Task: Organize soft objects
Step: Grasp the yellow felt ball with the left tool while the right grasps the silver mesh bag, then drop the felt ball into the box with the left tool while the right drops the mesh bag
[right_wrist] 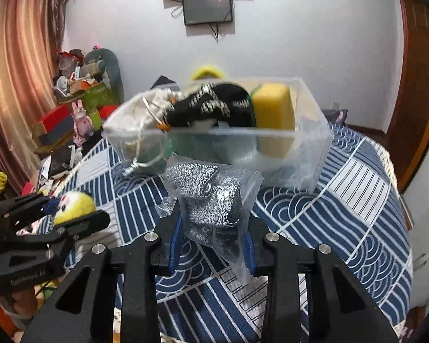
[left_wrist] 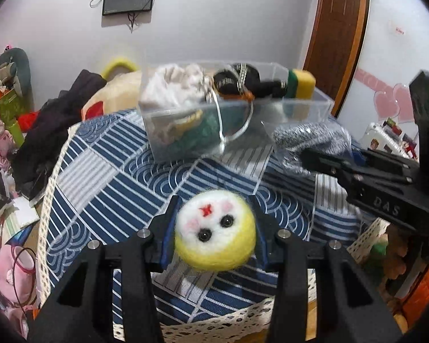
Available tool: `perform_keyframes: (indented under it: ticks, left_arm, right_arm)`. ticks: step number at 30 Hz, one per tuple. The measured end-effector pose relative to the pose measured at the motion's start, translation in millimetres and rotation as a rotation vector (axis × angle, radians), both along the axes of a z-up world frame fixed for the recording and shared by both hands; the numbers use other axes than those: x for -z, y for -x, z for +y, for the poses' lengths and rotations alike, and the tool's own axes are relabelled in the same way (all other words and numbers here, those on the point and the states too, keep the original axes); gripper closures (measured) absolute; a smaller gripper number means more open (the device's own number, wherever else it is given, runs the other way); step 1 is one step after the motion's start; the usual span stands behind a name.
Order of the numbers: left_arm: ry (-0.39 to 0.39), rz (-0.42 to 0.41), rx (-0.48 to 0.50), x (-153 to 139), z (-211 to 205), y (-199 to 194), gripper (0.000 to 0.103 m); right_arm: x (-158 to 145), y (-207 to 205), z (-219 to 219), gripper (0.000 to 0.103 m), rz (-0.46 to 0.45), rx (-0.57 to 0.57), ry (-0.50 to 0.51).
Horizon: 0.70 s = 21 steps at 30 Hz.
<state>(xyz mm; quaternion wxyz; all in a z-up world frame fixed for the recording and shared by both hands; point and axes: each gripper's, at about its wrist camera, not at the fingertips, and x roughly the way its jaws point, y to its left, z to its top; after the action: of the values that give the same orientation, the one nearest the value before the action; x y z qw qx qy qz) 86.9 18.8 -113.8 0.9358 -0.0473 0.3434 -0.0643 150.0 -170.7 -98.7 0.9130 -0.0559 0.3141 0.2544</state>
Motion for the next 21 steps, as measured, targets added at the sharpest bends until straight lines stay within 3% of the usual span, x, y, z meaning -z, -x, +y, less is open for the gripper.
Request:
perform_keyframes:
  ticks: [13, 21]
  left_arm:
    - [-0.001, -0.168, -0.05, -60.8, 12.7, -27.0, 0.059]
    - [0.016, -0.158, -0.07, -59.0, 20.3, -58.5, 0.059]
  right_arm:
    - [-44.7, -7.8, 24.9, 0.072, -0.135, 0.003, -0.076]
    - [-37.1, -33.4, 40.7, 0.072, -0.103, -0.006, -0.083]
